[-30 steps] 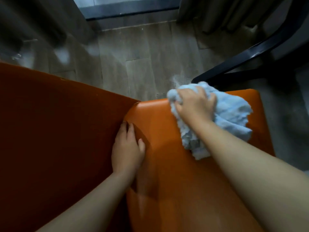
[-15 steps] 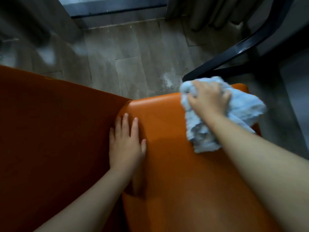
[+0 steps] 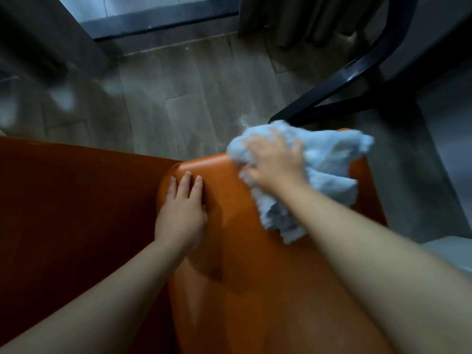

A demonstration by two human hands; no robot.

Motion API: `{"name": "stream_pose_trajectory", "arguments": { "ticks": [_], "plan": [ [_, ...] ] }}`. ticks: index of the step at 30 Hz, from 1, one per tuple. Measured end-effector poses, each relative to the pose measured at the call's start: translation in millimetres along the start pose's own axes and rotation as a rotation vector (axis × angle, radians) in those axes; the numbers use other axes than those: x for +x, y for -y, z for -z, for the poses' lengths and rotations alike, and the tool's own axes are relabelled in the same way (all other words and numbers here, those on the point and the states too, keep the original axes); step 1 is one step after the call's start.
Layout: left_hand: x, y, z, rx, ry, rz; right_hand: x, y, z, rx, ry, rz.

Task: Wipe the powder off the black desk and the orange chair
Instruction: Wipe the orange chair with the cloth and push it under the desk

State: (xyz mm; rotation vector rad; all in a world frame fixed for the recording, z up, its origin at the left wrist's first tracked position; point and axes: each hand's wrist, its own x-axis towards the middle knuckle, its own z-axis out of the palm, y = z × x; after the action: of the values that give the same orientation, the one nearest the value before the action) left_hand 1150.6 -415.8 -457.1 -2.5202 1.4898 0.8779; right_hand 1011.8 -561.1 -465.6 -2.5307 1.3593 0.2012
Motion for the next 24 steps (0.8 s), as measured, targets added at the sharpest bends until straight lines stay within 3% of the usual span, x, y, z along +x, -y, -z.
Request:
{"name": "stream_pose_trajectory", "arguments": {
  "ticks": [3,5,7,9,13,15,16,18,21,23,24],
  "plan": [
    [-0.7,-5.2,-3.9,0.011,-0.023,0.015,-1.4,-98.1,23.4,0.106,-0.066,-0.463],
    [-1.0,-7.1,-5.4,0.039,-0.025,0.026,-12.3,-121.1,32.3,0.243,-0.093,-0.728],
    [-1.8,-11.3,-7.2,0.071,-0.025,0.033,-10.9,-98.6,24.7,0.167,-0.072,-0.784],
    [-1.6,-14.2,-8.3,0.091,-0.019,0.043,-4.1,-43.2,11.4,0.066,-0.052,-0.589],
    [-1.6,-13.0,-8.2,0.101,-0.061,-0.028,-8.9,66.2,-13.5,0.066,-0.005,0.108],
    [-2.1,-8.3,-6.5,0.122,-0.069,-0.072,-5.0,55.0,-6.5,0.001,0.065,0.297],
    [-2.1,-6.9,-4.7,0.098,-0.046,-0.034,1.4,32.6,-0.4,-0.014,0.057,0.286],
    [-2.3,-7.4,-2.8,0.061,0.012,0.034,9.4,-33.2,11.4,0.030,-0.043,0.027],
    [-3.2,-15.2,-2.2,0.090,0.031,0.044,-9.6,-129.3,29.8,0.244,-0.149,-0.540],
    [-3.9,-20.8,0.4,0.116,0.048,0.072,-24.9,-128.1,29.3,0.359,-0.173,-0.836],
    [-3.1,-24.7,1.8,0.126,0.052,0.086,-24.7,-112.5,24.7,0.279,-0.179,-0.863]
  ]
}}
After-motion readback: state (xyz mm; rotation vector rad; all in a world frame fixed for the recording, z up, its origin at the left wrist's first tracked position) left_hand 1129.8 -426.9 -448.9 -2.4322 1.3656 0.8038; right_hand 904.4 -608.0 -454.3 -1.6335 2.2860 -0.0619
